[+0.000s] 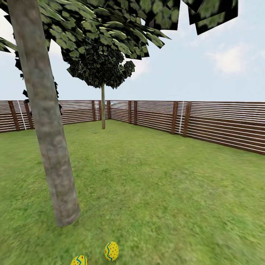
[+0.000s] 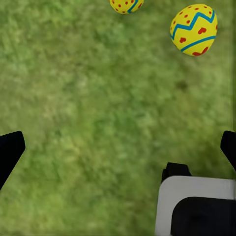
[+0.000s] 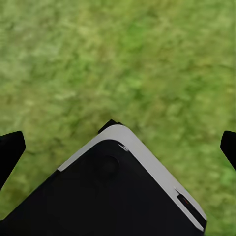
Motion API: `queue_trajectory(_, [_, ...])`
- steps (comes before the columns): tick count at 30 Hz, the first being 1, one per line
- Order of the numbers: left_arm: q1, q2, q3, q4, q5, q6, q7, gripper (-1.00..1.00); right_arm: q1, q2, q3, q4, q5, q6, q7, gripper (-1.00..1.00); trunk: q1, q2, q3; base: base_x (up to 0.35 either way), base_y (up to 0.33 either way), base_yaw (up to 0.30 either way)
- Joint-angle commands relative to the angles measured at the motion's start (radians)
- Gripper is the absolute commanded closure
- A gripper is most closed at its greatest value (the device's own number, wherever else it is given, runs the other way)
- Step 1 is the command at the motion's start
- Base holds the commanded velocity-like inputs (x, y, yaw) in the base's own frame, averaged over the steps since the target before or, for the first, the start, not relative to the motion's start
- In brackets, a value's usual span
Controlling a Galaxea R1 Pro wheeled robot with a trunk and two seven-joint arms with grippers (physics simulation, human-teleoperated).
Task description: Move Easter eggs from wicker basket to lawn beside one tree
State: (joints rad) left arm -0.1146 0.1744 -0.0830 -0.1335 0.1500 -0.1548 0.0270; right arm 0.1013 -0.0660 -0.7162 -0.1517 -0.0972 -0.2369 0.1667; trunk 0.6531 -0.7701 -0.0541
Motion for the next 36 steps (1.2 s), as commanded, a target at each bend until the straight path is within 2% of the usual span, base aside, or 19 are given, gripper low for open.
queue_trajectory(1, [0.0,-0.002,-0.009,0.001,0.01,-0.003,0.003,-1.0,0.0,0.0,-0.002,0.0,-0.01,-0.001,0.008,-1.0,-0.004,0.006,0.002,0.0,0.0,0.0])
queue_trajectory(8, [0.019,-0.007,-0.009,0.001,0.01,-0.003,0.006,-1.0,0.0,0.0,-0.002,0.0,-0.01,-0.001,0.008,-1.0,-0.031,0.055,0.024,0.0,0.0,0.0])
queue_trajectory(18, [0.023,-0.02,-0.009,0.001,0.01,-0.004,0.006,-1.0,0.0,0.0,-0.002,0.0,-0.01,-0.001,0.008,-1.0,-0.069,0.125,0.055,0.0,0.0,0.0])
queue_trajectory(30, [0.024,-0.022,-0.008,0.002,0.01,-0.002,-0.003,-1.0,0.0,0.0,-0.002,0.0,-0.01,-0.001,0.008,-1.0,-0.115,0.209,0.093,0.0,0.0,0.0])
queue_trajectory(36, [0.024,-0.023,-0.009,0.001,0.01,0.066,-0.002,-1.0,0.0,0.0,-0.002,0.0,-0.01,-0.001,0.008,-1.0,-0.138,0.251,0.111,0.0,0.0,0.0])
